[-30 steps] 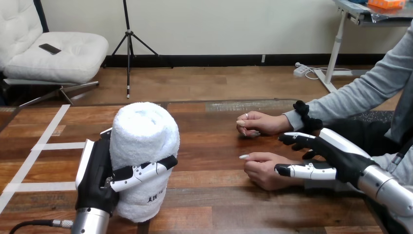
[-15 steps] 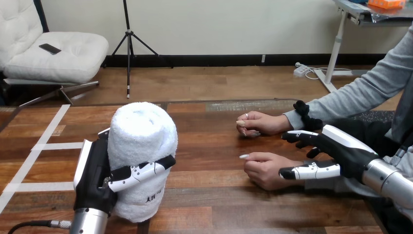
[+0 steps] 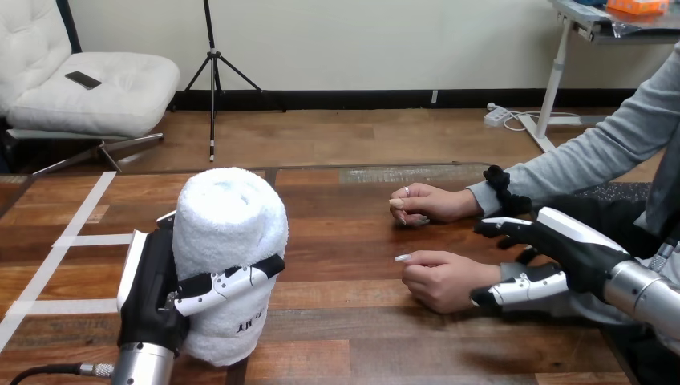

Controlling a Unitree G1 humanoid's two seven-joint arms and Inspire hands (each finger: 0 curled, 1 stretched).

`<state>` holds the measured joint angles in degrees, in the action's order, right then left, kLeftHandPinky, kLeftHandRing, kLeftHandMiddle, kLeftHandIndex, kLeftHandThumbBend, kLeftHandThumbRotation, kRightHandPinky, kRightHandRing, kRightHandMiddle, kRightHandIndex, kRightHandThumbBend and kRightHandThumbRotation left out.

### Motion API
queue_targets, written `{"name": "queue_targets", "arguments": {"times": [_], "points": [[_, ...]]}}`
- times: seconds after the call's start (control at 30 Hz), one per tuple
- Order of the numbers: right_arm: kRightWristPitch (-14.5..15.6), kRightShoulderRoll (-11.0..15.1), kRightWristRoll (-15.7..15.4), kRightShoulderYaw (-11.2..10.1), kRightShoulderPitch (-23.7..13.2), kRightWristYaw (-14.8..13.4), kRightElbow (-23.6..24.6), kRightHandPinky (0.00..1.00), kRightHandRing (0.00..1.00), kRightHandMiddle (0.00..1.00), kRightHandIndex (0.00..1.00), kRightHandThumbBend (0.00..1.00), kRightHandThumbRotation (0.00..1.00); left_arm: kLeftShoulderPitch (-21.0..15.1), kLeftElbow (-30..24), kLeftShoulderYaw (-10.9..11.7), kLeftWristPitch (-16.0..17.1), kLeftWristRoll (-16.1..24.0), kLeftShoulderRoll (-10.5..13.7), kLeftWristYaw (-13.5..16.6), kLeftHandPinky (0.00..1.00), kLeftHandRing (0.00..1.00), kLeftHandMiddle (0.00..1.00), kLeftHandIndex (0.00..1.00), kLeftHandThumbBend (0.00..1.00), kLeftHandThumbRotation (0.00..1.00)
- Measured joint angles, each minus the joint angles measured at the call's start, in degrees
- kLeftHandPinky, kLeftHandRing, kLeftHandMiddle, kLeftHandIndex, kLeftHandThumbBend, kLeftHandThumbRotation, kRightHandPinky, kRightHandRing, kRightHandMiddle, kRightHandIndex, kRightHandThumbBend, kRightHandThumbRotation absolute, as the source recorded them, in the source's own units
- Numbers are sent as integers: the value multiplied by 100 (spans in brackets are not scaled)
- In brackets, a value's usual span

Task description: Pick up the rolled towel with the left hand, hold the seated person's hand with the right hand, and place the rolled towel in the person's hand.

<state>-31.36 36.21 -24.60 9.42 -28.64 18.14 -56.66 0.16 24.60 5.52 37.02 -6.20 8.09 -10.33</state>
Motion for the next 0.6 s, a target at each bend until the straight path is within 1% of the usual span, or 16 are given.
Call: {"name": "queue_targets", "arguments": {"times": [0.17, 0.6], "points": [[56, 19, -29, 6, -10, 6, -3, 69, 85, 92, 90, 100, 46, 10, 0, 0, 0, 8, 0, 2, 25, 30, 36, 39, 58, 0], [156, 36, -92, 97, -159, 58, -41, 70, 85, 90, 89, 100, 35, 20, 0, -2, 3, 18, -2, 8, 25, 30, 36, 39, 58, 0]]}}
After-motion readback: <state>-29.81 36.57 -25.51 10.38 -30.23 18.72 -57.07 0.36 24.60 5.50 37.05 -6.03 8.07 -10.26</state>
